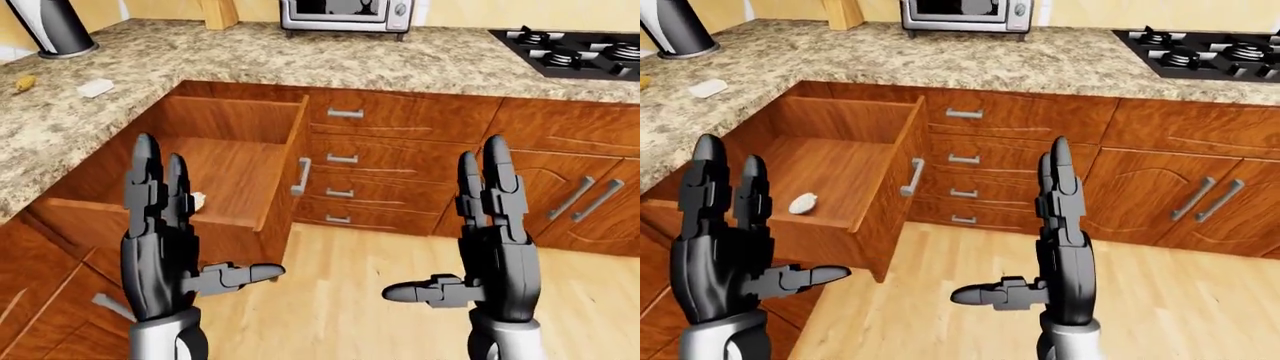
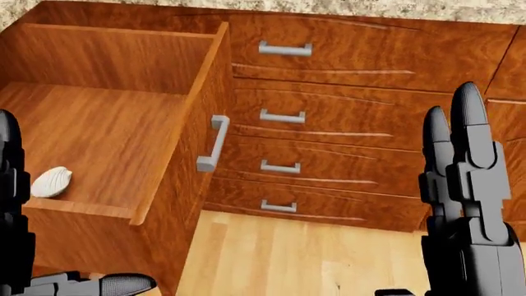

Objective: Close the right drawer.

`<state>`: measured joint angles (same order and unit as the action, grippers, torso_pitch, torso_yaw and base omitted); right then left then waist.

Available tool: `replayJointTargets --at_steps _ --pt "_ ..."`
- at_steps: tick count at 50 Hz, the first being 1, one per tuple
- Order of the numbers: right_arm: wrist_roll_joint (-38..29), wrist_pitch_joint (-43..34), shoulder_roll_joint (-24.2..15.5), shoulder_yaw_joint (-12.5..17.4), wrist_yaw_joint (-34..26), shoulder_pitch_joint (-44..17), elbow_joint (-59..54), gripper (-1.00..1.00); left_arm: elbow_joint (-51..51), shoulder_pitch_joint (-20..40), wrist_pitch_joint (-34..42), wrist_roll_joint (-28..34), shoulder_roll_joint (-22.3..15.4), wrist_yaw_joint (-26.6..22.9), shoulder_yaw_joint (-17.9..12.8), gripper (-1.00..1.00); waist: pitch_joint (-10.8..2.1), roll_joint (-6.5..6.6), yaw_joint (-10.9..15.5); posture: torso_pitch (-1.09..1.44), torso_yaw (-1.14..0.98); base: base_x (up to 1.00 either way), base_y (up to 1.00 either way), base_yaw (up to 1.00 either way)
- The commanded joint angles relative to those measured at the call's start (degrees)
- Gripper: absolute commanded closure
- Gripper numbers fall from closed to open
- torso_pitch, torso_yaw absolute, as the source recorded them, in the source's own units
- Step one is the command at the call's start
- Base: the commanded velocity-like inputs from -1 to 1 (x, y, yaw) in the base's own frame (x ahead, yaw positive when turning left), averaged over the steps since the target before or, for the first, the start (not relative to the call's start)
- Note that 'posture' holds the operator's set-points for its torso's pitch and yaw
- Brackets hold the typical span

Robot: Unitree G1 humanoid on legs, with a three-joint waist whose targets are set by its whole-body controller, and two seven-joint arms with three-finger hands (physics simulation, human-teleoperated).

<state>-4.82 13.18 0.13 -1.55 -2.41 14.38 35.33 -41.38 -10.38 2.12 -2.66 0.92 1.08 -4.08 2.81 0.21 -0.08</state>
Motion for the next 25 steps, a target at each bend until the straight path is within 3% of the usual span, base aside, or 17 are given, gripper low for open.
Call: replayJointTargets --at_steps 1,4,6,7,9,11,13,16,17,18,19,20,21,25 --pt "0.2 1.7 -0.1 0.1 0.3 -0.6 2.4 -1.00 -2.3 0.7 -1.6 -0.1 0.0 -0.3 0.3 -1.00 -0.37 0.10 -0.1 0.00 0.00 0.00 0.36 0.00" --pt "0.1 1.6 -0.1 0.1 0.3 -0.6 2.4 -1.00 -2.4 0.7 -1.5 -0.1 0.0 -0.2 0.3 -1.00 -0.14 -1.75 -0.3 0.00 0.00 0.00 0.36 0.00" --pt "0.0 1.6 0.0 0.2 0.5 -0.7 2.2 -1.00 -2.4 0.7 -1.5 -0.1 0.0 -0.3 0.3 -1.00 -0.76 -4.19 -0.4 0.00 0.00 0.00 0.36 0.00" --pt "0.0 1.6 0.0 0.2 0.5 -0.7 2.2 -1.00 -2.4 0.7 -1.5 -0.1 0.0 -0.3 0.4 -1.00 -0.41 -2.61 -1.1 0.00 0.00 0.00 0.35 0.00" --pt "-0.2 1.4 0.0 0.1 0.5 -0.6 2.5 -1.00 -2.6 0.7 -1.4 -0.2 0.0 -0.3 0.3 -1.00 -0.58 -3.31 -0.8 0.00 0.00 0.00 0.36 0.00" --pt "-0.1 1.4 0.0 0.2 0.6 -0.7 2.4 -1.00 -2.6 0.6 -1.4 -0.1 0.0 -0.3 0.4 -1.00 -1.22 -3.14 -0.9 0.00 0.00 0.00 0.36 0.00" --pt "-0.1 1.5 -0.1 0.1 0.5 -0.7 2.3 -1.00 -2.5 0.5 -1.6 0.0 0.0 -0.3 0.4 -1.00 -0.95 -2.14 -0.8 0.00 0.00 0.00 0.36 0.00" --pt "0.0 1.6 -0.1 0.1 0.5 -0.6 2.3 -1.00 -2.5 0.5 -1.7 0.0 0.0 -0.3 0.4 -1.00 -0.24 0.37 -0.9 0.00 0.00 0.00 0.36 0.00" --pt "0.0 1.6 -0.1 0.1 0.5 -0.7 2.2 -1.00 -2.5 0.5 -1.8 0.0 0.0 -0.3 0.4 -1.00 -0.44 1.73 -1.0 0.00 0.00 0.00 0.37 0.00" --pt "0.0 1.6 -0.1 0.1 0.5 -0.7 2.3 -1.00 -2.5 0.5 -1.7 -0.1 0.0 -0.3 0.4 -1.00 -1.20 3.88 -0.9 0.00 0.00 0.00 0.36 0.00" --pt "0.1 1.7 -0.1 0.2 0.5 -0.7 2.2 -1.00 -2.4 0.5 -1.8 -0.1 0.0 -0.3 0.3 -1.00 -2.03 6.85 -0.3 0.00 0.00 0.00 0.37 0.00" --pt "0.0 1.7 -0.1 0.1 0.5 -0.6 2.2 -1.00 -2.4 0.5 -1.8 -0.1 0.0 -0.4 0.3 -1.00 -0.77 3.11 -0.1 0.00 0.00 0.00 0.36 0.00" --pt "0.0 1.7 -0.1 0.1 0.5 -0.7 2.2 -1.00 -2.3 0.5 -1.8 -0.1 0.0 -0.4 0.3 -1.00 -0.57 3.79 0.0 0.00 0.00 0.00 0.36 0.00" --pt "0.0 1.8 -0.1 0.1 0.5 -0.7 2.0 -1.00 -2.3 0.6 -1.8 -0.2 0.0 -0.4 0.2 -1.00 -0.91 1.38 0.1 0.00 0.00 0.00 0.36 0.00"
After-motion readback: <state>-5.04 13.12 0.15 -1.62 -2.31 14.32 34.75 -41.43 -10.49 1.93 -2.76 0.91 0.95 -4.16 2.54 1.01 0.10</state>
